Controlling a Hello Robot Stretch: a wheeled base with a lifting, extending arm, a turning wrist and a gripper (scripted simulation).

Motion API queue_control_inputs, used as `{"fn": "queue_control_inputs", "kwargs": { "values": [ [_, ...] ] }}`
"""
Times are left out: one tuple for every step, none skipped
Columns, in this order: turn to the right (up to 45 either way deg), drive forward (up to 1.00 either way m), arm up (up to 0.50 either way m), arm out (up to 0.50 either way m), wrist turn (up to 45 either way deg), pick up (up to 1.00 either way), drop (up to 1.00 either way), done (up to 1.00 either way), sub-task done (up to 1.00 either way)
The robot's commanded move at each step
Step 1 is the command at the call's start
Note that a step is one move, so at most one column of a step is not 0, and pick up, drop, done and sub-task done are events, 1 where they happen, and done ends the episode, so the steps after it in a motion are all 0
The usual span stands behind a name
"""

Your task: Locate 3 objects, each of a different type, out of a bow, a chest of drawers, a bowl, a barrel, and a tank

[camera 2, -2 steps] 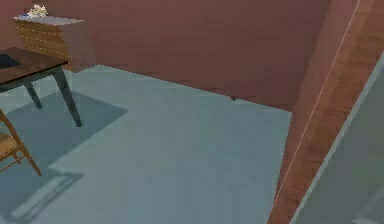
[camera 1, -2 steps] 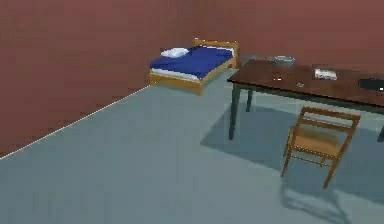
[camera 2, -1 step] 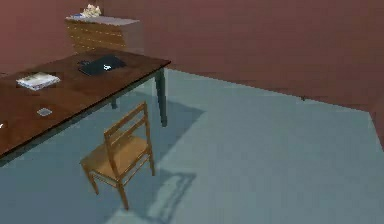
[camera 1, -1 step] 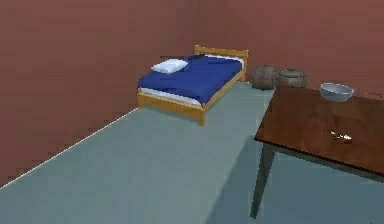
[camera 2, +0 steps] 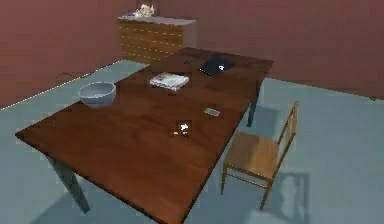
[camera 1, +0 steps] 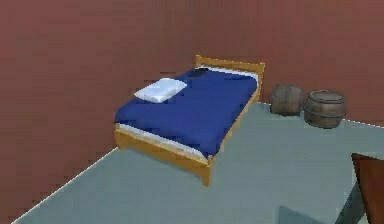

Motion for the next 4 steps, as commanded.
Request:
{"fn": "queue_control_inputs", "kwargs": {
  "values": [
    [-21.0, 0.0, 0.0, 0.0, 0.0, 0.0, 0.0, 0.0, 0.0],
    [0.0, 0.05, 0.0, 0.0, 0.0, 0.0, 0.0, 0.0, 0.0],
    [42.0, 0.0, 0.0, 0.0, 0.0, 0.0, 0.0, 0.0, 0.0],
    [0.0, 0.2, 0.0, 0.0, 0.0, 0.0, 0.0, 0.0, 0.0]
  ]
}}
